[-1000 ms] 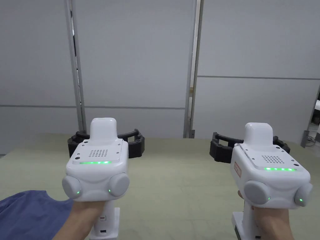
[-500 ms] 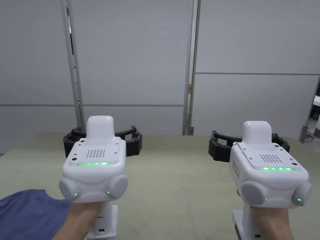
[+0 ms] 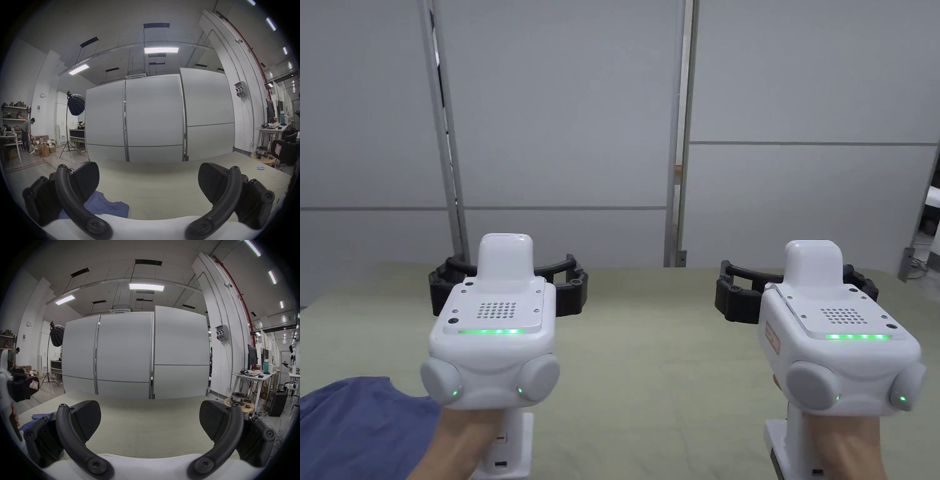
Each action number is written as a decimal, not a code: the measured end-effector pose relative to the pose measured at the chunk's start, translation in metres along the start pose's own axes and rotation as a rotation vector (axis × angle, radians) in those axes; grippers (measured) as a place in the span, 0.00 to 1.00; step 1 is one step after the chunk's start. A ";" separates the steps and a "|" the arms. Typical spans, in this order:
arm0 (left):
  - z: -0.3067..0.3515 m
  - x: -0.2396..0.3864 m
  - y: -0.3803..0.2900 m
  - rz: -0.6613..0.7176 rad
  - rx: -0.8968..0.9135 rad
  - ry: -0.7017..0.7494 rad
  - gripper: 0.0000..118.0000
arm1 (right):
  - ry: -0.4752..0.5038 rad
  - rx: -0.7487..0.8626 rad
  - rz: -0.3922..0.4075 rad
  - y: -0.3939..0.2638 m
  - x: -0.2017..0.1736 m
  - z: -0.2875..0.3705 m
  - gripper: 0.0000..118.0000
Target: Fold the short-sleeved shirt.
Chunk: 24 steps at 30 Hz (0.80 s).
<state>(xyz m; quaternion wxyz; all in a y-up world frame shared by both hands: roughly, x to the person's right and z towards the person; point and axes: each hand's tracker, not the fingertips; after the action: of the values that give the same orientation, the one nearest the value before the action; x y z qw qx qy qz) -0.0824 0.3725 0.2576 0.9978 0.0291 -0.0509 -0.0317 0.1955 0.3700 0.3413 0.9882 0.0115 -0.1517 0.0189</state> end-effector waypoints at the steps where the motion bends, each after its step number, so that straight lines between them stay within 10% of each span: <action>1: 0.000 0.000 0.000 0.001 -0.003 0.002 1.00 | 0.001 0.003 0.005 0.000 -0.001 0.001 1.00; 20: 0.015 -0.008 0.003 0.037 -0.008 -0.004 1.00 | 0.013 0.043 0.011 -0.001 -0.004 0.012 0.99; 21: 0.018 -0.007 0.003 0.030 -0.009 -0.005 0.93 | 0.016 0.045 0.017 0.000 -0.005 0.014 0.89; 23: 0.022 -0.003 0.002 0.009 0.022 0.012 0.08 | 0.003 0.061 0.033 0.002 -0.007 0.015 0.03; 24: 0.022 -0.002 0.002 0.009 0.017 0.042 0.00 | -0.067 0.053 0.048 0.002 -0.009 0.012 0.02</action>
<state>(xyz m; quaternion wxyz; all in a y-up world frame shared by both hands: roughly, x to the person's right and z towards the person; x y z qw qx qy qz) -0.0863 0.3729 0.2797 0.9985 0.0379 -0.0303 -0.0260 0.1830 0.3713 0.3505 0.9812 0.0347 -0.1842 0.0463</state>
